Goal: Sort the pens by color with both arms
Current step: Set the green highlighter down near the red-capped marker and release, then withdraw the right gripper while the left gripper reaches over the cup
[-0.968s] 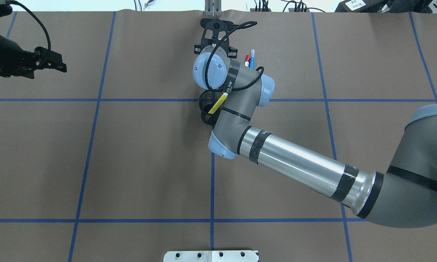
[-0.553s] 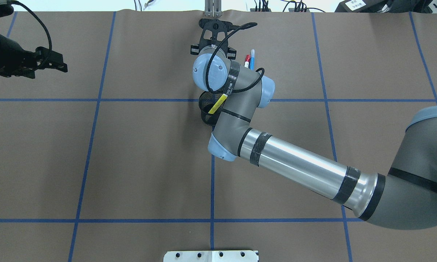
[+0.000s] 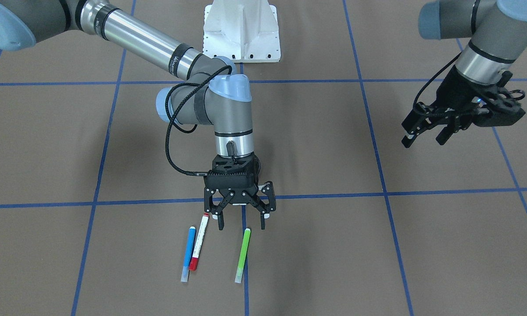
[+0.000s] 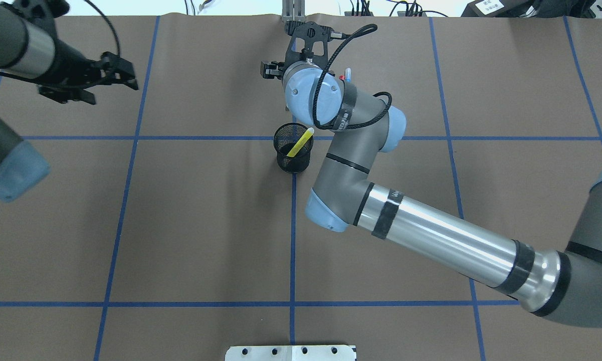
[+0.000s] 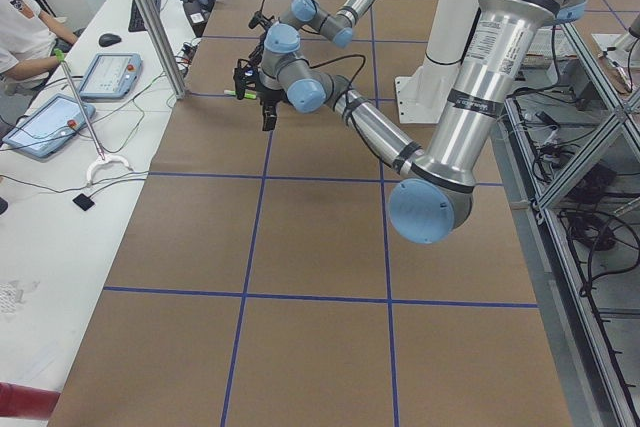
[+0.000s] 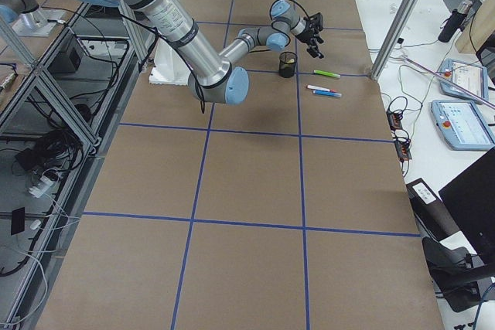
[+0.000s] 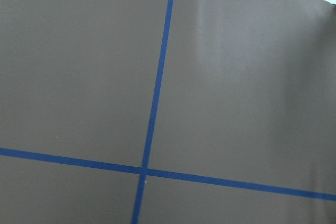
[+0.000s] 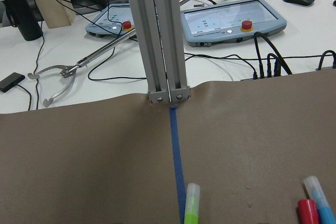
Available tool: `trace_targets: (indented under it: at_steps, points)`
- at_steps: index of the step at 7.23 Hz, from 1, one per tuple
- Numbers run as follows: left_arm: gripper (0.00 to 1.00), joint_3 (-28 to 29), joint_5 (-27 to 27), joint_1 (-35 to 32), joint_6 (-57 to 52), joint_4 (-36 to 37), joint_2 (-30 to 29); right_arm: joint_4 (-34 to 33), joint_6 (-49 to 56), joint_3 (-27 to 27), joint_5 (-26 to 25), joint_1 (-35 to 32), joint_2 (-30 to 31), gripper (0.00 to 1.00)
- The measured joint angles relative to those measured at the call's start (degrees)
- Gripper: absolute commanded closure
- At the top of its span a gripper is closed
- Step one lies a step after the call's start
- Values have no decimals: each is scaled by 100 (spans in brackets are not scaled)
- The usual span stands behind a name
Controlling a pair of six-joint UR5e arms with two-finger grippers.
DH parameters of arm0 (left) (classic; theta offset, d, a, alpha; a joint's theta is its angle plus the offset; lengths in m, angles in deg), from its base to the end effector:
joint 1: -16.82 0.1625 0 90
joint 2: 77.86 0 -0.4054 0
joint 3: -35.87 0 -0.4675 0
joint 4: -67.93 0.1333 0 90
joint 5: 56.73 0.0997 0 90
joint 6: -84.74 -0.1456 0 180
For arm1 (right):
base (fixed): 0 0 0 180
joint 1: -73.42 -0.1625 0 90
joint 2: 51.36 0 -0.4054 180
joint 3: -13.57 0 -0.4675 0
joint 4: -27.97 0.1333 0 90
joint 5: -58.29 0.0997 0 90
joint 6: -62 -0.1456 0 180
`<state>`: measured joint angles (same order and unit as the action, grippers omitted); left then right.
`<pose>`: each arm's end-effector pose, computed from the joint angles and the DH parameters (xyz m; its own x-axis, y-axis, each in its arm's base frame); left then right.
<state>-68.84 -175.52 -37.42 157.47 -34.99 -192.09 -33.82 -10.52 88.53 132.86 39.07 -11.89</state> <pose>0.3531 -0.5984 0.2388 0.4901 -0.2353 -0.8393 0.3606 0.9314 -0.0505 -0.6159 -0.6293 0.1216 0.5714 0.0398 0.8197 -0.5967 0.7058 0.3817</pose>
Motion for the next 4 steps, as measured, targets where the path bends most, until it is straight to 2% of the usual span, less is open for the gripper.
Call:
trace_targets:
  at_steps: [2,4]
  points:
    - [1,800,47,497,851,613,-1253,-425,16,1380,900,-359,986,0]
    - [0,2045,86,753,1514,1154,-2665,-468,65,2138,2082,-1009,2083,0]
